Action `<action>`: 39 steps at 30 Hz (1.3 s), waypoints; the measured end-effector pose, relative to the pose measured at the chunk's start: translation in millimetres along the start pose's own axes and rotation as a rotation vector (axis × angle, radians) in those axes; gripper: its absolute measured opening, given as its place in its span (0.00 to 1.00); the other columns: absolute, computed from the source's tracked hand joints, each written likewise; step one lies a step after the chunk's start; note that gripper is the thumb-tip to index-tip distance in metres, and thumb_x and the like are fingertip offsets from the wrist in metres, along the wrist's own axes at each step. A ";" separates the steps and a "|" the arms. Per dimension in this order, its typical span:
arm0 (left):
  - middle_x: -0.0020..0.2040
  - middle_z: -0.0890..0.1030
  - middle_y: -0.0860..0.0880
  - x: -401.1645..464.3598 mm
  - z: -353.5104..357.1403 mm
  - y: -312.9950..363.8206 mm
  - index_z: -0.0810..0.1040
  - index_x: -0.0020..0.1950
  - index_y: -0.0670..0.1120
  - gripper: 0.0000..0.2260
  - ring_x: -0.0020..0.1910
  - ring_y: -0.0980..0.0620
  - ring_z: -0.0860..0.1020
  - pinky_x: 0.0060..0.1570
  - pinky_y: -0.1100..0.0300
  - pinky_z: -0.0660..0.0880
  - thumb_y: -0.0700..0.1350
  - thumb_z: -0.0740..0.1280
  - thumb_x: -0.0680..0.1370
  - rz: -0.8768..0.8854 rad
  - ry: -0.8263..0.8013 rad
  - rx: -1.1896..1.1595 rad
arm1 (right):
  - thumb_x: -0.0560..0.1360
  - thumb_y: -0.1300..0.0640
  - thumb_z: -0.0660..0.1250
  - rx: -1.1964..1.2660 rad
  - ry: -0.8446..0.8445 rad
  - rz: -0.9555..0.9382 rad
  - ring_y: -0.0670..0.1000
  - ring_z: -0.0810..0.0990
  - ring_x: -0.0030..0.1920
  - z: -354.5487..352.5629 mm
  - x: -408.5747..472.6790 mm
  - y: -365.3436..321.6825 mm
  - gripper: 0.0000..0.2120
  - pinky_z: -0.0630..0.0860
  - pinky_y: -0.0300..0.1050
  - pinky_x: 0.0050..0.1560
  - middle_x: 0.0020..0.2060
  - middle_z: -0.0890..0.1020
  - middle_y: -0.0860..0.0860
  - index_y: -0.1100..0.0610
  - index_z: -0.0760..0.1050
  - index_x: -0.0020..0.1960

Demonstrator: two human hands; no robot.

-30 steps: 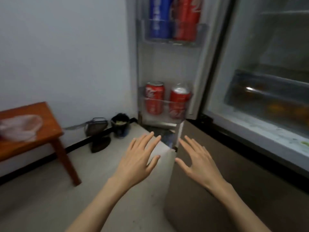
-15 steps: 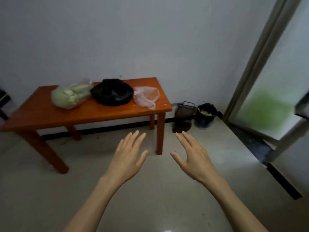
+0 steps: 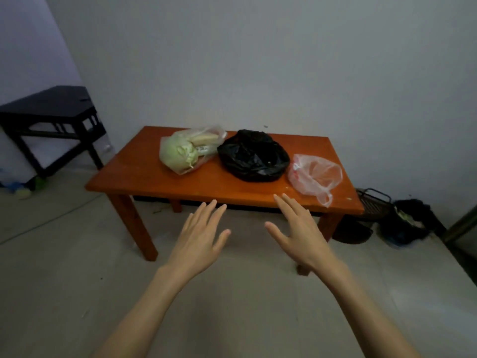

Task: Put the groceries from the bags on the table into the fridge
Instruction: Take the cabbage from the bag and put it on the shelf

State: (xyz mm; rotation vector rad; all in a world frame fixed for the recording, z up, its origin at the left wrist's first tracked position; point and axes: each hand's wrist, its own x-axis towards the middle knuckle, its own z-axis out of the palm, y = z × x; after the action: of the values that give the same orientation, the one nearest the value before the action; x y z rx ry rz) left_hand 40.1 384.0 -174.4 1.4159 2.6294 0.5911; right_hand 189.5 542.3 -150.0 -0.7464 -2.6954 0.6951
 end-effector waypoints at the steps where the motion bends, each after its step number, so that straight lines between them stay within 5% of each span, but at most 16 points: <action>1: 0.78 0.47 0.53 17.3 -6.5 -11.8 0.49 0.77 0.53 0.26 0.76 0.54 0.43 0.73 0.55 0.45 0.56 0.52 0.81 -0.011 0.012 0.004 | 0.77 0.41 0.58 0.007 0.000 -0.017 0.48 0.49 0.76 2.8 22.8 -3.7 0.31 0.49 0.53 0.75 0.76 0.53 0.48 0.47 0.51 0.76; 14: 0.76 0.56 0.51 181.2 -40.0 -148.5 0.58 0.75 0.51 0.23 0.75 0.53 0.51 0.72 0.57 0.50 0.53 0.56 0.81 -0.060 0.113 -0.069 | 0.78 0.45 0.59 0.044 -0.112 -0.111 0.47 0.50 0.76 71.2 249.5 -43.2 0.30 0.51 0.41 0.72 0.76 0.54 0.48 0.50 0.52 0.76; 21: 0.74 0.61 0.50 298.8 -38.6 -232.8 0.61 0.74 0.50 0.21 0.75 0.52 0.54 0.73 0.52 0.56 0.50 0.56 0.81 0.057 0.064 -0.032 | 0.78 0.46 0.59 0.060 -0.112 0.001 0.49 0.52 0.75 132.9 353.2 -48.8 0.29 0.53 0.43 0.73 0.75 0.56 0.50 0.51 0.53 0.76; 31: 0.71 0.67 0.49 408.5 -26.9 -301.0 0.69 0.69 0.46 0.17 0.74 0.53 0.57 0.70 0.64 0.48 0.46 0.55 0.81 0.306 -0.004 -0.060 | 0.78 0.45 0.60 0.114 -0.079 0.216 0.49 0.55 0.75 206.5 447.6 -59.4 0.30 0.54 0.41 0.71 0.75 0.58 0.51 0.52 0.55 0.75; 35: 0.52 0.82 0.47 422.1 -10.0 -310.9 0.78 0.57 0.46 0.12 0.52 0.48 0.77 0.61 0.58 0.64 0.44 0.57 0.80 0.360 -0.119 0.072 | 0.78 0.49 0.60 0.160 -0.047 0.266 0.48 0.58 0.73 222.8 462.6 -54.8 0.27 0.56 0.38 0.69 0.73 0.62 0.51 0.53 0.58 0.74; 39: 0.30 0.80 0.51 424.2 -11.2 -348.7 0.79 0.35 0.49 0.03 0.30 0.50 0.78 0.38 0.60 0.73 0.45 0.70 0.69 0.229 -0.097 0.260 | 0.78 0.52 0.61 0.240 0.054 0.233 0.50 0.65 0.70 233.0 486.7 -56.1 0.23 0.63 0.42 0.67 0.69 0.69 0.51 0.54 0.63 0.72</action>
State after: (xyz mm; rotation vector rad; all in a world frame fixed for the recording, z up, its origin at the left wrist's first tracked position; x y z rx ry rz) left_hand -474.9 556.8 -255.8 1.7849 2.5595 0.1953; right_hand -324.5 674.2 -262.8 -1.0070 -2.4417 1.0158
